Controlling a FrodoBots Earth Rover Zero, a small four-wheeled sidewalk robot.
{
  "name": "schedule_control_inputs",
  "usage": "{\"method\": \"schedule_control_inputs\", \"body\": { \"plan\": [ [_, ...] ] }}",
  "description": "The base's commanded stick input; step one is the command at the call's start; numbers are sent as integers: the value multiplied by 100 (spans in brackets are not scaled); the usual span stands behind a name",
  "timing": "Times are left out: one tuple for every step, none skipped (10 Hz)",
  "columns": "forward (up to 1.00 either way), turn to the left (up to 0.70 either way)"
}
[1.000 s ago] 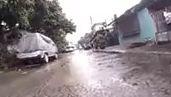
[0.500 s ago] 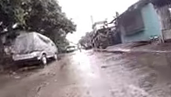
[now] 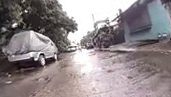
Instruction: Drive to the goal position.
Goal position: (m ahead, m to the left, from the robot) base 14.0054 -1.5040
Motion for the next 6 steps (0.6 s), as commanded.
{"method": "schedule_control_inputs", "body": {
  "plan": [
    [100, -5],
    [100, -22],
    [100, -3],
    [100, 0],
    [100, 0],
    [100, 0]
  ]
}}
